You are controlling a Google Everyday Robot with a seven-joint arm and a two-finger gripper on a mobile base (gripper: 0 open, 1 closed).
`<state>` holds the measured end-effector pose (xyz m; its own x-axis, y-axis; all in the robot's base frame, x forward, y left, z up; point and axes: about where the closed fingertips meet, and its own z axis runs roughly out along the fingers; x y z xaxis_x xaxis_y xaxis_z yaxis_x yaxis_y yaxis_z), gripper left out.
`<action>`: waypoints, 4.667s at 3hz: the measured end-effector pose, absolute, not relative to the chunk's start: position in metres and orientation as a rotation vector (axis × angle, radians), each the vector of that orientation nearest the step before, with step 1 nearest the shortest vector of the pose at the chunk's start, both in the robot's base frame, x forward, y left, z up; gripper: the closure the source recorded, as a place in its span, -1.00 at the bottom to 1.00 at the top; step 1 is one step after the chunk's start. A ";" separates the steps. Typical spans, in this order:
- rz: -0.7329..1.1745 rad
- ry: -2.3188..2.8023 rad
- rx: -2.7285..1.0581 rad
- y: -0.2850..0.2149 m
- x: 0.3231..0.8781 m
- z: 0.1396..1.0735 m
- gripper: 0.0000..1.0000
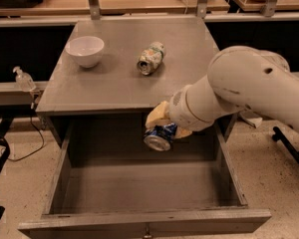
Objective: Place pepsi can into top drawer
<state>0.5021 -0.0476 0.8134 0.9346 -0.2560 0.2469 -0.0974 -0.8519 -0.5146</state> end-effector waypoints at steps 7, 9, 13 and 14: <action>-0.273 -0.328 -2.617 -0.017 0.474 0.607 1.00; -0.318 -0.352 -2.635 -0.015 0.476 0.597 0.10; -0.316 -0.354 -2.635 -0.015 0.475 0.604 -0.88; -0.316 -0.354 -2.635 -0.015 0.475 0.604 -0.98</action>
Offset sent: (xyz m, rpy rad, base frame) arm -0.0372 0.0111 -0.0914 0.1289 0.0313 0.2785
